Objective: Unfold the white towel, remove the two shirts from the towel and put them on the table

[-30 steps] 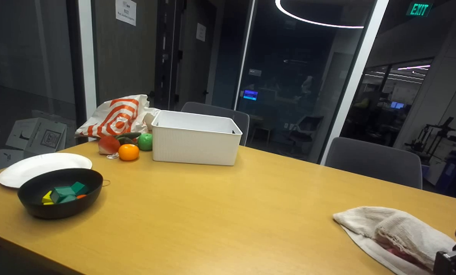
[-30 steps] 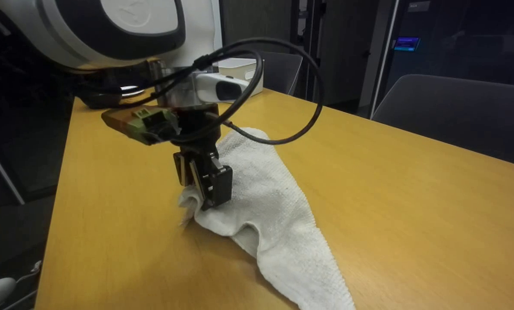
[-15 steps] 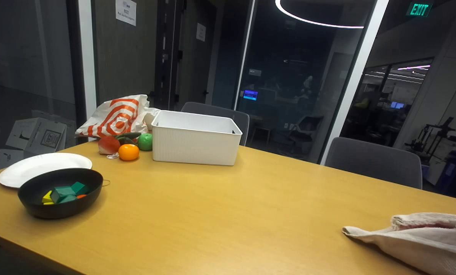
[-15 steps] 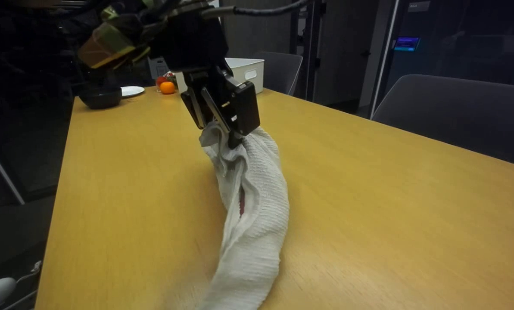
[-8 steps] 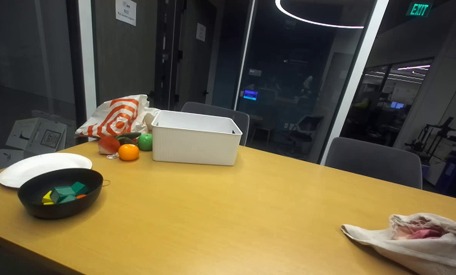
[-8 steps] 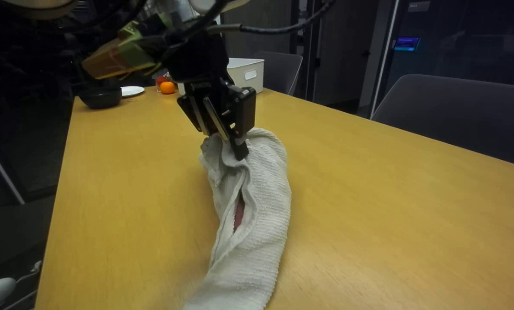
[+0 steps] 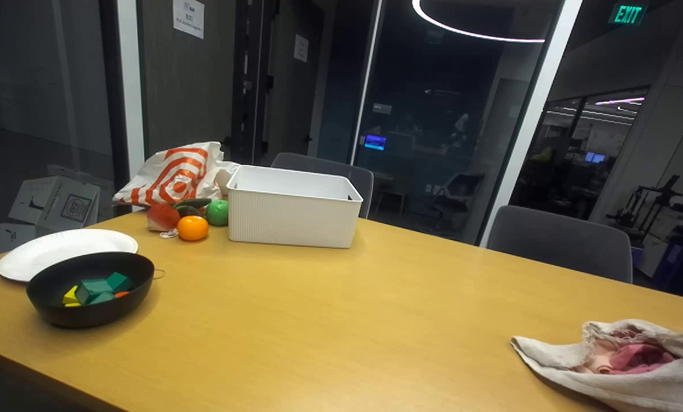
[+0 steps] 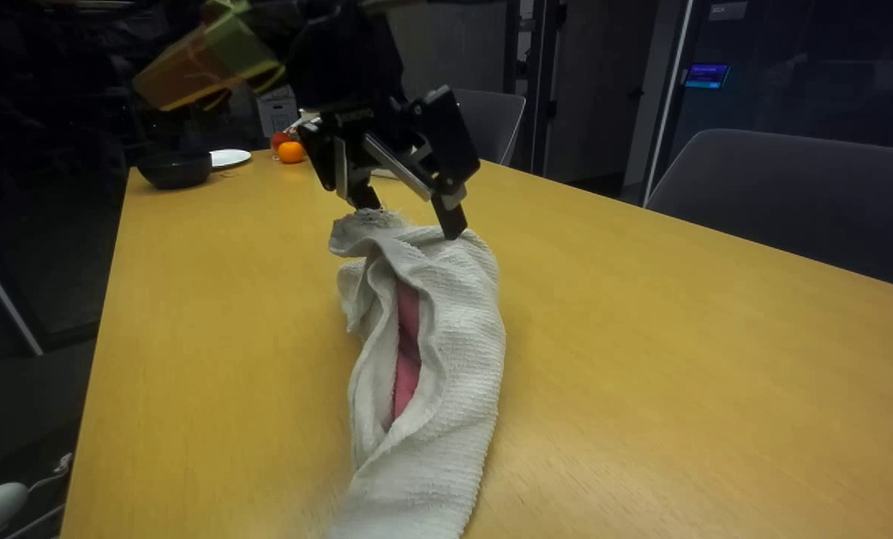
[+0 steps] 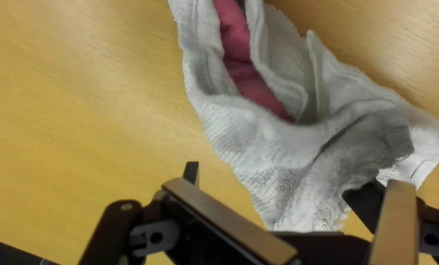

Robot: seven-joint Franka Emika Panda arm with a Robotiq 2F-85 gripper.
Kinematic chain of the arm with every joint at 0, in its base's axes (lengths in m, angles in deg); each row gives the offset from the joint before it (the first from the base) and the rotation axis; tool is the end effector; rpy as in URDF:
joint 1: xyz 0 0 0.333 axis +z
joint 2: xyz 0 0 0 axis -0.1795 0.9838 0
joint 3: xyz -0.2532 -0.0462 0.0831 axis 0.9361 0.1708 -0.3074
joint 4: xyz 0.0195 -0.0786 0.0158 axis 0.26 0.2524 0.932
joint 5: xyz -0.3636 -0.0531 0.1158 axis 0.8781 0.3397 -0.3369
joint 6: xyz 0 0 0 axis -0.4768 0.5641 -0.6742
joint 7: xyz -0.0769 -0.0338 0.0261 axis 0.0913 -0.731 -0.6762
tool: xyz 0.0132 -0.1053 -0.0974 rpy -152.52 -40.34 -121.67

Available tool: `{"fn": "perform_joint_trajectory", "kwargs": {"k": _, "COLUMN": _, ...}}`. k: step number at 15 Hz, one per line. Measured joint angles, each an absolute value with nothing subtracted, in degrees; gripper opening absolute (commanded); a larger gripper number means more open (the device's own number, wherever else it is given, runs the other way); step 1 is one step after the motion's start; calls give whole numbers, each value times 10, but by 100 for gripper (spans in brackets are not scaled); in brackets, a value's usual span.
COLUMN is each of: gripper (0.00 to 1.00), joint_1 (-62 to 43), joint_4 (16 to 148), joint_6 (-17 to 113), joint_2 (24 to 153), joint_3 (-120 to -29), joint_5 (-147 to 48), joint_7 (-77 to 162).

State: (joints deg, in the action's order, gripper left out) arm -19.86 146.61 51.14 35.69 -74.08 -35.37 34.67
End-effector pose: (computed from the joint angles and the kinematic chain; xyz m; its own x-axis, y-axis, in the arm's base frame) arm 0.3864 -0.1002 0.3676 0.9639 0.0402 0.2633 -0.0205 -0.9744 0.2238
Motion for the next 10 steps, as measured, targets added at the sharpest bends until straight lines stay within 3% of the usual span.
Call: {"fn": "perform_joint_trajectory", "kwargs": {"k": 10, "gripper": 100, "joint_1": -142, "joint_4": 1477, "joint_6": 488, "joint_2": 351, "joint_3": -704, "joint_5": -407, "joint_7": 237}}
